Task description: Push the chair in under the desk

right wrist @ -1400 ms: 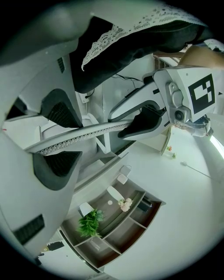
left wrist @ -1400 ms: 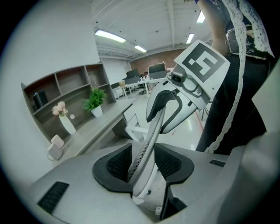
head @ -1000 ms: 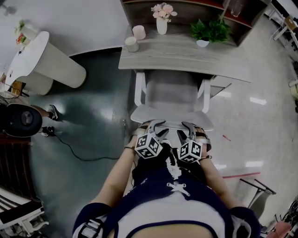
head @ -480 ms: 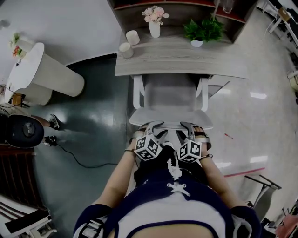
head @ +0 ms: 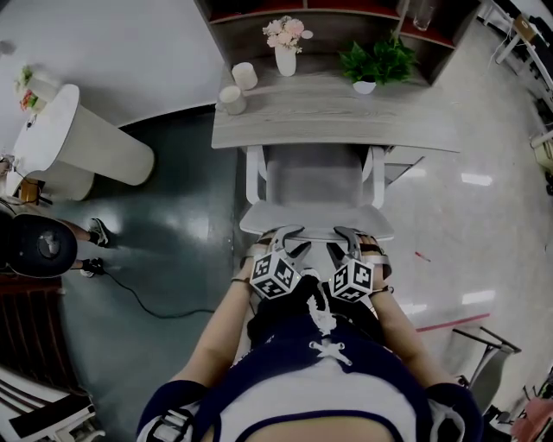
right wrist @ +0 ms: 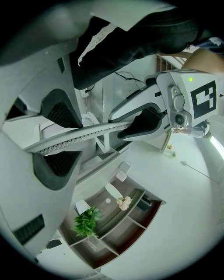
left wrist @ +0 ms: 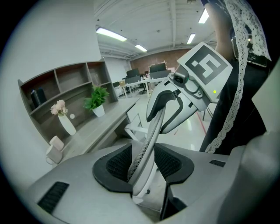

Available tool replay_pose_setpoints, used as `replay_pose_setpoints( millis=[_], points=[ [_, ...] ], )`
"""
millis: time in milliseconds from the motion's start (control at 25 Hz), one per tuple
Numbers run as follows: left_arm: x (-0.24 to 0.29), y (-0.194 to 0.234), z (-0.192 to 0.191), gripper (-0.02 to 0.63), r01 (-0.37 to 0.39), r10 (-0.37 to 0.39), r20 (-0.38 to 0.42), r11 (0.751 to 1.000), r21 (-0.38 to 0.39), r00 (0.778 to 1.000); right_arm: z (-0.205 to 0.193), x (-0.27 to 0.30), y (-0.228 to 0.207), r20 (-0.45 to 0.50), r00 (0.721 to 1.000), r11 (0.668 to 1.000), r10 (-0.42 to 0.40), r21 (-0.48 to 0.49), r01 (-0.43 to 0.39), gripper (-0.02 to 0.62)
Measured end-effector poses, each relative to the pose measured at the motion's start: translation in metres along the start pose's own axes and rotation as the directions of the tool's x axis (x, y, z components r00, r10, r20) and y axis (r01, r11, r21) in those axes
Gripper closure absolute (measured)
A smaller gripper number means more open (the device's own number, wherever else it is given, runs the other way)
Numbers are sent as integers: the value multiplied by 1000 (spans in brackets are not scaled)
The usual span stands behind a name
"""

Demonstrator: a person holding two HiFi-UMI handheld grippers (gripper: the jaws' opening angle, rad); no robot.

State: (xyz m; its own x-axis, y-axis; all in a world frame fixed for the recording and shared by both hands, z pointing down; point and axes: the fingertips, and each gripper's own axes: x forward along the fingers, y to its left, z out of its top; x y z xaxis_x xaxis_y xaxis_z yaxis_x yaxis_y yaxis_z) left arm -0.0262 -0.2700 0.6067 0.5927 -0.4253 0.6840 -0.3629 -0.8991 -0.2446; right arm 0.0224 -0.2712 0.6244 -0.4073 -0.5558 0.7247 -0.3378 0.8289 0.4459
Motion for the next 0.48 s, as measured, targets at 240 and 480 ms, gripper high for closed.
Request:
replay_pose_setpoints(
  millis=[240,480],
  points=[
    [4,9,1,437,-1,1,2,1000,-1,1000,1,5,-8,0,1000,1000,-1,7,1,439],
    [8,19,2,437,-4,4,5,1000,-2,1000,4,10,-18,-3,1000,1000,3,9,-3,439]
  ],
)
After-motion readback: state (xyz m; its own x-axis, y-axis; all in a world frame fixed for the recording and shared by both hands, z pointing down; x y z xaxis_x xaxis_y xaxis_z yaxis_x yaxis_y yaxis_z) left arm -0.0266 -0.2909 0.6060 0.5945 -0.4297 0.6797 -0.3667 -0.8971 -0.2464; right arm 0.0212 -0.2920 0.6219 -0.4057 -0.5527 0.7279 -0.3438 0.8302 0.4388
